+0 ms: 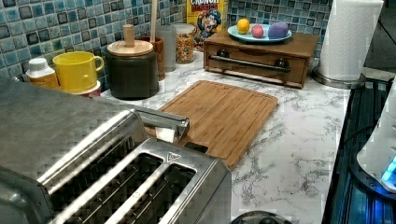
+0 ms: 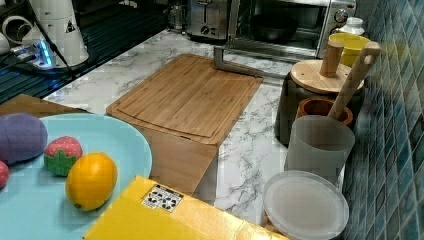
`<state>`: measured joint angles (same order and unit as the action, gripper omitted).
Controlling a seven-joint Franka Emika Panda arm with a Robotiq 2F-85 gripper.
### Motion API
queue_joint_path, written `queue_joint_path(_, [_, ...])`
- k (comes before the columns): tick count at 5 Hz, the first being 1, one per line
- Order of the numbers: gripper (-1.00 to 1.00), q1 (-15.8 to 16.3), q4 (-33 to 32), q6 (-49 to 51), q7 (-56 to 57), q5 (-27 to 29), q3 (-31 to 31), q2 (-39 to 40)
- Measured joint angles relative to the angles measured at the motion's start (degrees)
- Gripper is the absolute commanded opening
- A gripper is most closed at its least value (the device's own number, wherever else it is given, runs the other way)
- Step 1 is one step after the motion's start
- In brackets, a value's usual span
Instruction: Close the oven.
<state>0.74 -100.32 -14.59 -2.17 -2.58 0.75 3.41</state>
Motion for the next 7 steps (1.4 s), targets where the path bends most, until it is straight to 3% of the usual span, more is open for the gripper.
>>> queue_joint_path(2, [-1.0,-0.31,-0.17,-0.46,5.15,2.34,0.16,0.24])
queue_joint_path(5, [-1.0,-2.89,-7.5,-7.46,49.12,23.74,-0.51,0.98])
queue_joint_path(6, [-1.0,-5.41,-9.01,-4.41,62.1,31.28,-0.83,3.19])
queue_joint_path(7, [-1.0,-7.13,-9.51,-3.41,69.65,32.99,-1.75,6.92])
